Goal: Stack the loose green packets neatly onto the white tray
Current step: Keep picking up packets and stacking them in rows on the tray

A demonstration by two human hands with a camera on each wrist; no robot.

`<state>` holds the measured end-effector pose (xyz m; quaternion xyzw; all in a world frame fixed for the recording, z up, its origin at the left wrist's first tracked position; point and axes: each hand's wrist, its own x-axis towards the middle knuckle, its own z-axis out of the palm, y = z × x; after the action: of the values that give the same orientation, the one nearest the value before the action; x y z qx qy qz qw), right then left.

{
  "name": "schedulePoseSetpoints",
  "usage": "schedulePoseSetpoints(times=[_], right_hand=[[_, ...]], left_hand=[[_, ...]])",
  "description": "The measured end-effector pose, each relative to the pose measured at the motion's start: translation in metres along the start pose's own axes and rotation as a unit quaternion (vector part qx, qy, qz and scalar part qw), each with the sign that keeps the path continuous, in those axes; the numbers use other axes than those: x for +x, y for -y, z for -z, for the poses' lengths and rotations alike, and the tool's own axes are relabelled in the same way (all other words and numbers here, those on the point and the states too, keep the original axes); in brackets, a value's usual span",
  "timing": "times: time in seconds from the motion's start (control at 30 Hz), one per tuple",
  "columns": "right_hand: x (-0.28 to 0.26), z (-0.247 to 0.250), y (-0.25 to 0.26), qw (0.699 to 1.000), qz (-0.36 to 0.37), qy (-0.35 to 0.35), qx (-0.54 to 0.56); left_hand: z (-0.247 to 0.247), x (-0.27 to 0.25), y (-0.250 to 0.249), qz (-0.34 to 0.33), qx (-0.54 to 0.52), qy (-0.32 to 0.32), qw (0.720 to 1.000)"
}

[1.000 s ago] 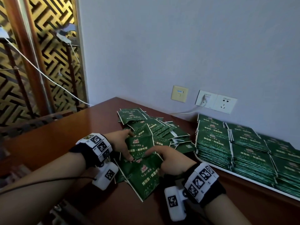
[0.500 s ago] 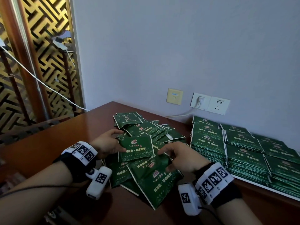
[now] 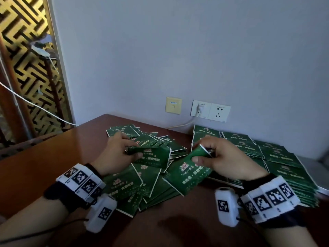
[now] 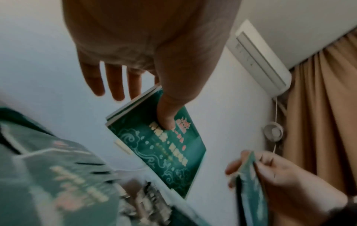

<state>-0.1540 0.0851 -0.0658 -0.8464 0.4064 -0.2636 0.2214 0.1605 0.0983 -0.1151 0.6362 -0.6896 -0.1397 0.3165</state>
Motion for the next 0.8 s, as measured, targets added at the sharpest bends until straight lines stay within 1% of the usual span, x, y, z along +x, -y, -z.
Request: schedulePoseSetpoints(times=[0.07, 0.13, 0.2, 0.27, 0.33, 0.43, 0.5, 0.57, 0.63, 0.7, 0.8], right_hand=[[-0.003, 0.008, -0.005, 0.999, -0.030, -0.005, 0.024], [-0.006, 0.014, -0.010, 0.993, -0.075, -0.014, 0.084], [-0.009, 0.021, -0.014, 0.984, -0.112, -0.040, 0.133], [-0.013, 0.032, -0.022, 0.976, -0.129, -0.098, 0.144], [-0.017, 0.043, -0.034, 0.963, -0.138, -0.173, 0.153], [-0.022, 0.063, -0.056, 0.923, -0.160, -0.267, 0.226], [-0.026, 0.078, -0.073, 0.896, -0.163, -0.311, 0.270], [-0.028, 0.092, -0.089, 0.876, -0.160, -0.343, 0.299], [-0.030, 0.104, -0.103, 0.856, -0.155, -0.369, 0.328], [-0.032, 0.118, -0.119, 0.829, -0.156, -0.403, 0.356], [-0.042, 0.140, -0.146, 0.769, -0.174, -0.456, 0.412]], left_hand=[[0.000, 0.006, -0.019, -0.023, -0.059, 0.002, 0.998], [-0.004, 0.014, -0.041, -0.032, -0.125, 0.005, 0.992], [-0.012, 0.024, -0.066, -0.044, -0.182, 0.000, 0.982], [-0.024, 0.038, -0.089, -0.047, -0.236, -0.001, 0.971], [-0.035, 0.053, -0.110, -0.020, -0.310, -0.002, 0.951], [-0.049, 0.082, -0.135, 0.014, -0.396, 0.006, 0.918], [-0.059, 0.101, -0.150, 0.020, -0.429, 0.010, 0.903], [-0.073, 0.120, -0.160, 0.017, -0.451, 0.000, 0.892], [-0.084, 0.136, -0.166, 0.023, -0.465, -0.023, 0.885], [-0.097, 0.155, -0.172, 0.024, -0.476, -0.033, 0.878], [-0.115, 0.181, -0.170, 0.008, -0.458, -0.025, 0.889]])
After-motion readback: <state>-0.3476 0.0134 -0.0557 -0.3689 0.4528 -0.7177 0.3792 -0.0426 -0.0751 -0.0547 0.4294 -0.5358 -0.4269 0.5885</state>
